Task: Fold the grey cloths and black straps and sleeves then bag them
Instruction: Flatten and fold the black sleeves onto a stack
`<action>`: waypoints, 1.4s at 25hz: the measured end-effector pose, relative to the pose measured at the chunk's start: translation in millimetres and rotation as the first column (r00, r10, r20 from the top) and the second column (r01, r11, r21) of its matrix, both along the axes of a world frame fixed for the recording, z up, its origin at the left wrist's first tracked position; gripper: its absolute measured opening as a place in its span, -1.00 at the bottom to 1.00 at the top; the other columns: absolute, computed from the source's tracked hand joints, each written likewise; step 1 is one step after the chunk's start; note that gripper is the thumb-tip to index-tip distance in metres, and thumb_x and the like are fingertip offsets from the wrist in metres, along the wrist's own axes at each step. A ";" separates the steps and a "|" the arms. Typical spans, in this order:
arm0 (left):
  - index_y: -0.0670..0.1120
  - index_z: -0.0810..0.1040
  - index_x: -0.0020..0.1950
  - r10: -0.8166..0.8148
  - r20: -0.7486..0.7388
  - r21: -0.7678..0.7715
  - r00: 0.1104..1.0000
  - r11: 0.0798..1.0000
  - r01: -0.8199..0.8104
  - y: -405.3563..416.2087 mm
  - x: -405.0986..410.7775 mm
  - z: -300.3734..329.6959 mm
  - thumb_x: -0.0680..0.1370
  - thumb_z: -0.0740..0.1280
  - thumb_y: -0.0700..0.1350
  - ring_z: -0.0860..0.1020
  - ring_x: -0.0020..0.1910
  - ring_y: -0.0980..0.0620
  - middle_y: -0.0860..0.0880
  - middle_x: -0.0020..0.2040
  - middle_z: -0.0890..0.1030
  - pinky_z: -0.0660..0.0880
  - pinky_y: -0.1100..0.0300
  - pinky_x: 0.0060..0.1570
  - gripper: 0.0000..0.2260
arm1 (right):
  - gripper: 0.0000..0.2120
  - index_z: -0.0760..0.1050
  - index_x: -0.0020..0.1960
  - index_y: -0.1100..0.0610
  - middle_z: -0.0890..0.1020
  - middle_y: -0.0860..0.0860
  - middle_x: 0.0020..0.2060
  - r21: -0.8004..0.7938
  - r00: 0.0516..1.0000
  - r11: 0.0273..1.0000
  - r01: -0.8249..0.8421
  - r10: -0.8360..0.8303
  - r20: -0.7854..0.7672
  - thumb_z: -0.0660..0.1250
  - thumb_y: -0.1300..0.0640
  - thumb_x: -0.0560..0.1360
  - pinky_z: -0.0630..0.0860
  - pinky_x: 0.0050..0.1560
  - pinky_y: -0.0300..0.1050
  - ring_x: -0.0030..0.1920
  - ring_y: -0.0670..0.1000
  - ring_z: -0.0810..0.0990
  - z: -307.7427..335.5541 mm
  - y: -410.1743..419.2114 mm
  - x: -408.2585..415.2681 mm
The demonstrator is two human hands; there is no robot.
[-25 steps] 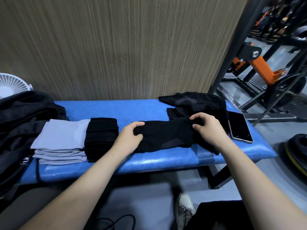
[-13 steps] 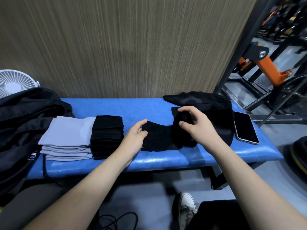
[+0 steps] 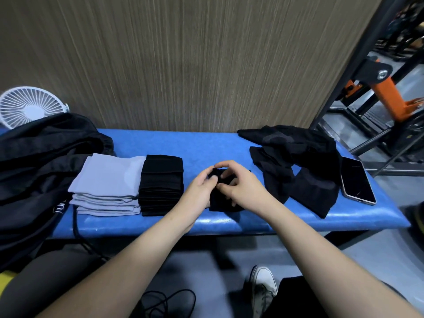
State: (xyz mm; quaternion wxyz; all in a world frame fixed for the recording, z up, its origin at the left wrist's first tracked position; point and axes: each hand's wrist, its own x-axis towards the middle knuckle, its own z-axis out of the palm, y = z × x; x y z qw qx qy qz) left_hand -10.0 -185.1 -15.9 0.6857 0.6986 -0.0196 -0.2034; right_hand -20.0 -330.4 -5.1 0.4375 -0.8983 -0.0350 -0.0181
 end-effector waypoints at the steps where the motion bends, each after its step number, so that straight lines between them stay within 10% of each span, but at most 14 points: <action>1: 0.04 0.27 0.55 0.008 0.019 0.023 1.000 1.000 -0.009 1.8 -0.3 -1.5 0.69 0.19 -0.15 0.60 0.18 0.10 -0.13 0.30 0.58 0.52 0.14 0.13 -0.57 | -0.65 0.49 0.25 0.01 0.56 0.04 -0.01 0.037 1.000 0.999 0.000 0.001 -0.029 0.38 0.26 0.50 0.51 -0.29 -0.13 -0.29 -0.01 0.57 -0.1 0.8 -0.1; 5: 0.25 0.20 0.54 -0.005 0.170 0.190 0.985 0.981 -0.028 9.2 1.0 -8.0 0.58 0.25 -0.32 0.61 -0.03 0.04 -0.10 0.16 0.64 0.52 0.07 0.14 -0.34 | -0.64 0.47 0.19 0.18 0.60 0.14 0.03 0.311 0.992 0.948 0.070 -0.033 -0.124 0.14 0.50 0.52 0.53 -0.41 -0.08 -0.33 0.10 0.59 10.0 -8.3 -4.4; 10: 0.07 0.28 0.52 -0.084 0.339 0.435 0.937 0.897 -0.076 8.4 -9.3 1.4 0.58 0.23 -0.29 0.38 0.40 0.02 -0.03 0.46 0.31 0.25 0.34 0.25 -0.46 | -0.65 0.54 0.27 0.07 0.54 -0.02 0.22 -0.486 0.988 0.874 -0.020 0.091 0.124 0.37 0.23 0.50 0.42 0.25 -0.04 0.19 0.06 0.49 0.6 -39.8 -5.7; 17: 0.00 0.02 0.64 -0.429 0.549 0.729 0.718 0.666 -0.159 3.6 -10.4 -14.1 0.68 0.14 0.00 -0.21 0.61 0.11 0.11 0.64 -0.13 -0.19 0.11 0.57 -0.44 | -0.34 0.16 0.61 0.09 0.10 -0.02 0.63 -0.501 0.988 0.853 -0.149 0.143 -0.049 0.31 -0.06 0.61 0.03 0.58 -0.13 0.62 -0.02 0.04 -14.0 -52.2 -12.8; 24: -0.03 -0.17 0.64 -0.515 0.366 0.884 0.776 0.452 -0.117 1.0 -11.6 -26.6 0.70 -0.03 0.15 -0.24 0.61 0.02 -0.03 0.63 -0.26 -0.18 0.08 0.58 -0.41 | 0.02 -0.17 0.65 0.04 -0.23 -0.10 0.62 -0.683 0.980 0.704 -0.196 0.173 -0.102 -0.44 -0.54 0.37 -0.21 0.60 -0.04 0.60 -0.10 -0.26 -35.0 -52.7 -19.2; 35: -0.21 -0.06 0.62 -0.464 0.328 0.919 0.823 0.357 -0.166 -14.4 -13.9 -11.5 0.65 0.04 -0.04 -0.24 0.61 -0.10 -0.20 0.63 -0.19 -0.22 0.03 0.57 -0.41 | -0.37 0.29 0.56 0.07 0.23 0.03 0.58 -0.611 0.991 0.787 -0.087 0.132 0.029 0.22 -0.23 0.59 0.00 0.57 -0.03 0.59 0.03 0.14 -12.6 -78.4 -23.3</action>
